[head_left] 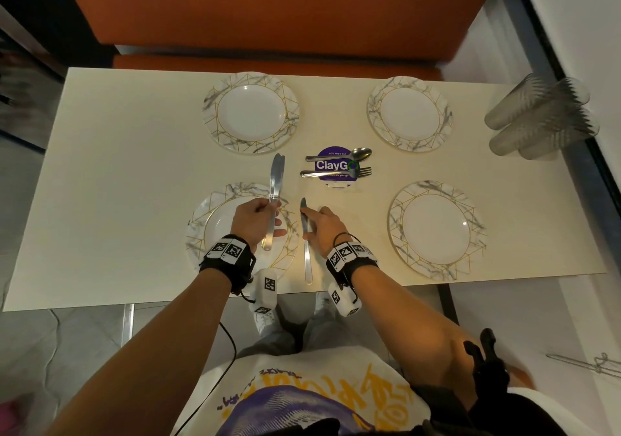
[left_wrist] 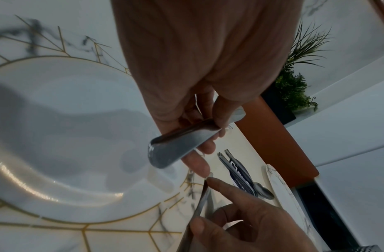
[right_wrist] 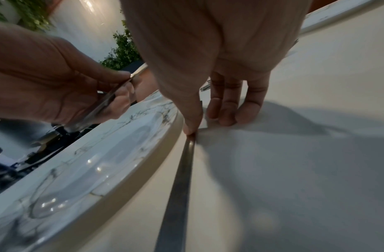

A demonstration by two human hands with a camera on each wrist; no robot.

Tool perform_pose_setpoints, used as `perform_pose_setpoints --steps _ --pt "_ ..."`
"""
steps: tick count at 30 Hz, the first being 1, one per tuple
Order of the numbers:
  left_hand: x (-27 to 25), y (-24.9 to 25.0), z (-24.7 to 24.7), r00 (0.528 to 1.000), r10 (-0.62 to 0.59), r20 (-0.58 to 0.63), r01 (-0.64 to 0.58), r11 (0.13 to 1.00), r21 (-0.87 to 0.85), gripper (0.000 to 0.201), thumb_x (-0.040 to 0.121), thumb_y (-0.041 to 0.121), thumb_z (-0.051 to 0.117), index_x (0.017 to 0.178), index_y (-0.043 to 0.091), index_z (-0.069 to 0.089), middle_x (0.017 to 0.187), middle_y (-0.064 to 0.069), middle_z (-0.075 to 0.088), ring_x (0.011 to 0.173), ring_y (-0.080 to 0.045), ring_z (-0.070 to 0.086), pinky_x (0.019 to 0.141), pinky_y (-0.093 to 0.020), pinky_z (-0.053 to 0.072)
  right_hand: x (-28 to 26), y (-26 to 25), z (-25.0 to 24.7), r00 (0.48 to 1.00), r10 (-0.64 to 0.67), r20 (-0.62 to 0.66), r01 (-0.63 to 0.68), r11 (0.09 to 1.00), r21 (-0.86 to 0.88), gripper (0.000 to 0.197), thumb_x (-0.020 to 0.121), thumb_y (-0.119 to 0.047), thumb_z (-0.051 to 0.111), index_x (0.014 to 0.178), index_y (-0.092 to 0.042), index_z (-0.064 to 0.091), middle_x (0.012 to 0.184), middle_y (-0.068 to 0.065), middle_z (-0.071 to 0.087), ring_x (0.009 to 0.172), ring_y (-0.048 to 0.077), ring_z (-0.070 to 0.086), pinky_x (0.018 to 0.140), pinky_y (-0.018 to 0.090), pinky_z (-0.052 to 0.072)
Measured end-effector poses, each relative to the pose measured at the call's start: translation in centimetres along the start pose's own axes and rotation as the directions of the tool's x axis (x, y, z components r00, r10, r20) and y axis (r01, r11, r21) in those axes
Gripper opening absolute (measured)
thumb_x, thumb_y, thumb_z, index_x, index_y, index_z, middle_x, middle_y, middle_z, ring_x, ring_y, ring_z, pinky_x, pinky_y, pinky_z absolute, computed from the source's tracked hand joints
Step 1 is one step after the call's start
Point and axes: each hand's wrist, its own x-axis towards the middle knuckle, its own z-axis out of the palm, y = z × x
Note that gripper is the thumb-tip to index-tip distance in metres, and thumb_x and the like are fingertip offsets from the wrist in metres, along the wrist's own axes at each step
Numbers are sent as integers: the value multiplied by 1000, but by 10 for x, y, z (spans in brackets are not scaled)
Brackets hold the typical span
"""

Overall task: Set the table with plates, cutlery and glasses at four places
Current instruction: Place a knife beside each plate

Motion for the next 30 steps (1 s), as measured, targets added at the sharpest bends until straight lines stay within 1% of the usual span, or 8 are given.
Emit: perform_pose_setpoints --steps 3,6,9,13,17,22,26,30 --pt "-1 0 0 1000 7 7 -7 1000 21 19 100 18 66 104 1 72 88 -12 66 75 -23 67 69 -46 65 -3 1 0 997 44 -68 -35 992 123 65 90 -22 70 149 -24 43 113 10 56 99 24 59 90 38 53" --pt "-2 0 3 1000 13 17 -14 998 59 15 101 18 64 102 5 73 89 -11 66 76 -23 66 67 -42 65 -10 5 -2 977 123 -173 -70 955 287 46 91 -16 66 135 -17 57 105 7 66 94 21 63 91 38 55" --pt "-2 1 9 1000 19 23 -21 995 98 16 102 18 62 105 6 73 92 -11 67 75 -22 66 67 -39 65 -18 9 -8 964 128 -232 -47 944 325 25 95 -9 58 115 -12 71 110 6 72 99 20 65 95 33 53" --pt "-4 1 20 998 40 55 -48 985 166 20 103 20 59 109 6 71 90 -12 68 73 -21 65 63 -31 63 -27 13 -14 955 135 -263 -31 930 366 26 96 -6 51 103 -15 75 109 2 75 96 13 64 93 23 50" --pt "-10 6 38 993 23 116 -46 978 202 23 102 27 60 101 7 70 78 -13 65 64 -22 61 69 -41 61 -34 20 -28 943 137 -303 -3 915 403 25 95 -7 53 101 -17 75 103 -1 75 91 11 63 86 23 49" --pt "-22 24 75 983 57 177 -103 960 261 21 103 26 59 100 7 68 76 -12 63 55 -20 56 39 -22 42 -28 29 -59 924 173 -340 20 867 497 18 99 -21 56 103 -17 73 83 -6 72 79 17 67 80 33 55" --pt "-26 40 118 971 91 222 -135 971 196 17 99 21 66 97 4 69 86 -14 68 64 -22 63 53 -29 58 -27 44 -94 904 198 -380 41 842 537 25 99 -37 59 104 -16 71 86 -2 75 68 12 67 62 21 49" --pt "-30 54 175 952 115 282 -170 969 178 21 101 22 64 104 2 69 89 -13 67 69 -22 65 61 -35 62 -25 83 -123 859 265 -438 47 811 583 13 89 -34 71 93 -22 70 86 -2 76 75 18 71 72 34 59"
